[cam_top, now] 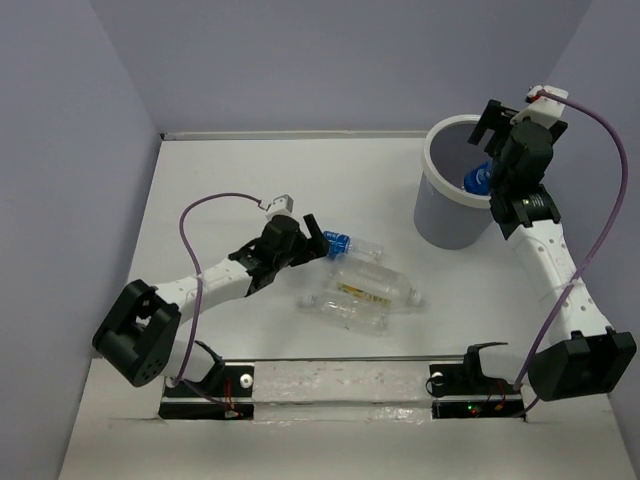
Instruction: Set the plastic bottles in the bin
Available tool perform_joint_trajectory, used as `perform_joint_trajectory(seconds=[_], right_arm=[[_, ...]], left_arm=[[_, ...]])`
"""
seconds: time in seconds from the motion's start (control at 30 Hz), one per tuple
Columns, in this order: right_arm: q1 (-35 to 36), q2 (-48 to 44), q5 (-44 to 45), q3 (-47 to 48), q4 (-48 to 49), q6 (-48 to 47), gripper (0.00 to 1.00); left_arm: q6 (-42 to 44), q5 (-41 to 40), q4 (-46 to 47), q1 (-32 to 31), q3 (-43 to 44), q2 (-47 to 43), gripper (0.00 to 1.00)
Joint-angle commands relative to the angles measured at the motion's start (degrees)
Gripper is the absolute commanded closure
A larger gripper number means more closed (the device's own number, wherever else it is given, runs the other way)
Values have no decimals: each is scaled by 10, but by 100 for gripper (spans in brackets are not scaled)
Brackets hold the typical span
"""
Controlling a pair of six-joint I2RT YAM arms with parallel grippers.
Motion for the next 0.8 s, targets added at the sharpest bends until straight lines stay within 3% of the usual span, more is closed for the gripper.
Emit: perform_joint_trajectory(seconds=[0.0,0.4,0.77], right_arm=[[-1,-20,-54,15,-46,36,0],[-1,-123,-223,-95,-55,95,0],[18,-142,-330,-167,-40,111,0]], left_arm=[[-41,-26,47,3,48,51,1],[-95,-1,85,7,91,172,1],[-113,-24,103,10,126,230,1]])
